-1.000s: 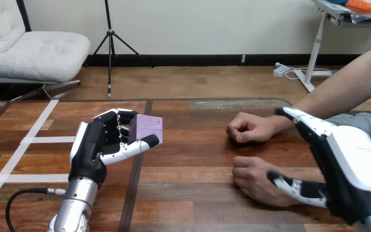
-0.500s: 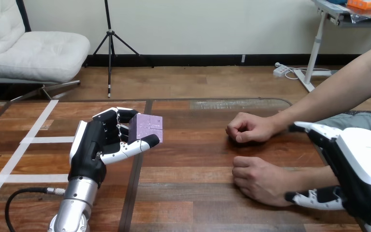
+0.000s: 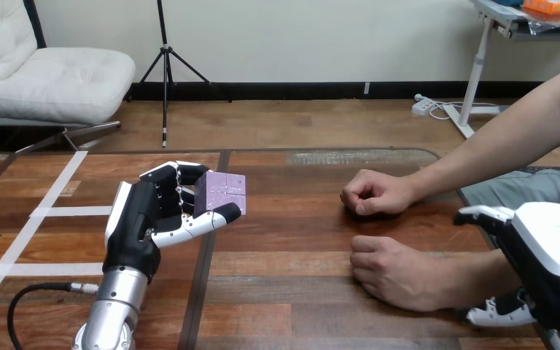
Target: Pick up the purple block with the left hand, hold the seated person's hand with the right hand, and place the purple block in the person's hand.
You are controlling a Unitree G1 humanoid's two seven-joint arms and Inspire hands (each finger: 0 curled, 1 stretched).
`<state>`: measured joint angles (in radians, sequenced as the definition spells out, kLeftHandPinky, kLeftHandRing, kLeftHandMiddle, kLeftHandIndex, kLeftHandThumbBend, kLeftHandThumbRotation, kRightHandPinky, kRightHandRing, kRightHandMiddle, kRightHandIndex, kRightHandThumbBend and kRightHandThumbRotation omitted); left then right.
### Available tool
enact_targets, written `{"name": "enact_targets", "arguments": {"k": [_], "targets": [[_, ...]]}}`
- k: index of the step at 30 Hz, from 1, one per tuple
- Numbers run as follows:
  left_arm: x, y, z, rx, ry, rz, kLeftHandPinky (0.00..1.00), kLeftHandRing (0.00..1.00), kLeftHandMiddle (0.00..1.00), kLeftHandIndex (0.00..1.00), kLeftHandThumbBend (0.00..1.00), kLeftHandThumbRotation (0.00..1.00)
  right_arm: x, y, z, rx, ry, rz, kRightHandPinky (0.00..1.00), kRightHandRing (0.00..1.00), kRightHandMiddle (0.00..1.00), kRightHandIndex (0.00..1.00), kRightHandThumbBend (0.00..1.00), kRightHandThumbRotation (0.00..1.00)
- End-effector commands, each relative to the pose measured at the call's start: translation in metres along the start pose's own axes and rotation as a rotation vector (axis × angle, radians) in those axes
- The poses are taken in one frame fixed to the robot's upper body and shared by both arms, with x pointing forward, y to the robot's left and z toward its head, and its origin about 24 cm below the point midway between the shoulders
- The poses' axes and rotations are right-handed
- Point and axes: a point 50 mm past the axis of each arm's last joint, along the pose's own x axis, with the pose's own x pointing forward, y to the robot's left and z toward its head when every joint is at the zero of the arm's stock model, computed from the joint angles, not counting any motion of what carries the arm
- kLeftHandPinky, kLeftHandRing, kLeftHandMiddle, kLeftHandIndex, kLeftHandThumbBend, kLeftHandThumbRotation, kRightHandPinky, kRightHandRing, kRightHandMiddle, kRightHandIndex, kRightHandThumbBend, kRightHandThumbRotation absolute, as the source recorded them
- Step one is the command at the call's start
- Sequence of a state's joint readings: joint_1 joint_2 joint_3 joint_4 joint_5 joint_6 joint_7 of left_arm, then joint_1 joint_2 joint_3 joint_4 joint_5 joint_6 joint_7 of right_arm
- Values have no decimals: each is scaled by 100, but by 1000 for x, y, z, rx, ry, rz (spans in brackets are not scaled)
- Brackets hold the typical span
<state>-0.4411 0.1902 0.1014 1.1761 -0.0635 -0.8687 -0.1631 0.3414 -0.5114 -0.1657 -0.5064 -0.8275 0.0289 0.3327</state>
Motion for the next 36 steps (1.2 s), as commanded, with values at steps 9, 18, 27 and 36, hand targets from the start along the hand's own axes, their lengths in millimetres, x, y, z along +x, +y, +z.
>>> {"name": "enact_targets", "arguments": {"k": [9,18,27,36], "targets": [[14,5,20,14,-108,3,34,40,46,49,86,13,17,-29,8,-143,-17,-30,83,82,81,79,89,0],[14,5,20,26,-107,2,34,40,46,49,86,14,26,-30,6,-192,0,6,82,81,80,78,91,0],[13,5,20,26,-113,1,34,40,46,49,86,14,36,-29,2,-236,20,59,81,81,80,78,91,0],[13,6,21,34,-115,-1,34,39,46,49,85,14,46,-24,-1,-260,31,84,80,80,80,77,92,0]]}}
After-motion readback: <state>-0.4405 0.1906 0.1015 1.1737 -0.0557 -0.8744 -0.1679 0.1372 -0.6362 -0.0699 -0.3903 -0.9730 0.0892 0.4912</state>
